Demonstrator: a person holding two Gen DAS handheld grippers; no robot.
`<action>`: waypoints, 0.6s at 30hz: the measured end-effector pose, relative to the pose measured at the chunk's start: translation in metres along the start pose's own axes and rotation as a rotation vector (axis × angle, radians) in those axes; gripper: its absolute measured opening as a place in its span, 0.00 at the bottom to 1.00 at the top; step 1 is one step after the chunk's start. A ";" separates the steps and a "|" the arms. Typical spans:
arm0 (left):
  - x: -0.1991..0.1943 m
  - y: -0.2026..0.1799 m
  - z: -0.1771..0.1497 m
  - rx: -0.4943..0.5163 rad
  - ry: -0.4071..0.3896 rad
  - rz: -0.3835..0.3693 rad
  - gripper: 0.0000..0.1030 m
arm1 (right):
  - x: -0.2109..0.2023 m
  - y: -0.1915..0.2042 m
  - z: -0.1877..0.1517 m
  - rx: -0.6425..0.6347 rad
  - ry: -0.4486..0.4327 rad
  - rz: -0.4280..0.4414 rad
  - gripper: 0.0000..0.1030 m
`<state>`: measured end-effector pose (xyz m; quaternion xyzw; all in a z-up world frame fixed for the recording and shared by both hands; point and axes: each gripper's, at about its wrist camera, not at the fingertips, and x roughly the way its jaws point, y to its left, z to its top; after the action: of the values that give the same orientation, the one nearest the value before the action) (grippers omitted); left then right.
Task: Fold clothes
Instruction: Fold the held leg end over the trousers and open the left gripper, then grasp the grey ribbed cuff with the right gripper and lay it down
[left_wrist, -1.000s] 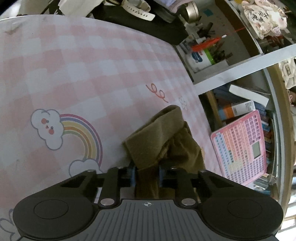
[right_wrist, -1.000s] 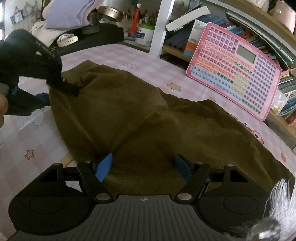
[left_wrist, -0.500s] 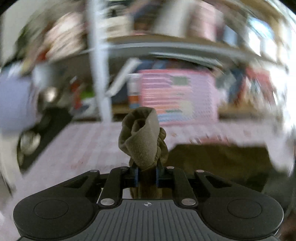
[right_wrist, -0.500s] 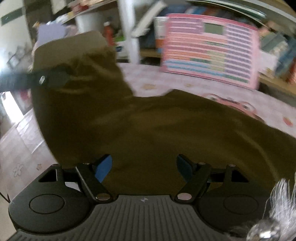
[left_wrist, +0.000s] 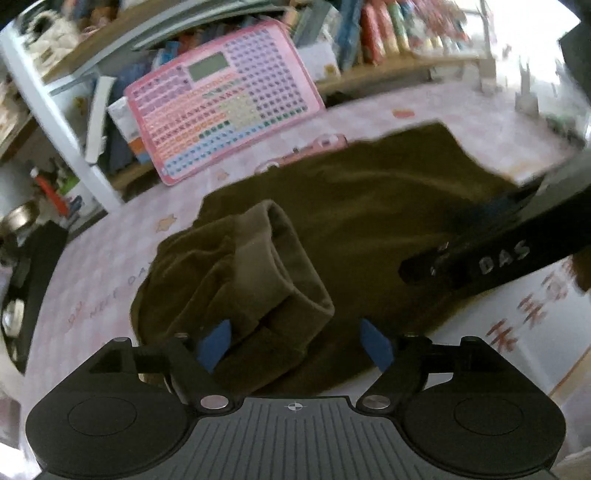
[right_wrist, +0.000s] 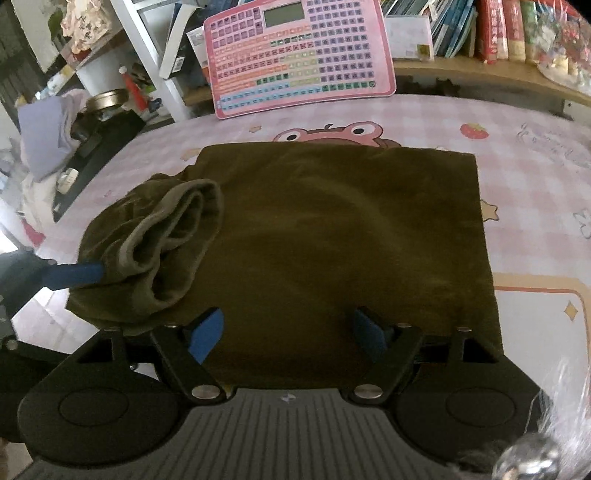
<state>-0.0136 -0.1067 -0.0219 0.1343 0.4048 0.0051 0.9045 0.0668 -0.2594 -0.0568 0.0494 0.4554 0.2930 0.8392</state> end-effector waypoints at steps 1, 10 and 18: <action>-0.007 0.007 0.001 -0.045 -0.019 -0.015 0.84 | 0.000 -0.002 0.002 0.010 0.005 0.014 0.77; -0.052 0.078 -0.048 -0.543 -0.122 0.027 0.87 | 0.022 -0.006 0.028 0.281 0.103 0.323 0.87; -0.058 0.100 -0.068 -0.603 -0.112 0.079 0.87 | 0.063 0.023 0.038 0.415 0.181 0.367 0.89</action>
<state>-0.0921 -0.0009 0.0019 -0.1246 0.3290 0.1526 0.9236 0.1126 -0.2000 -0.0729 0.2753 0.5622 0.3435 0.7001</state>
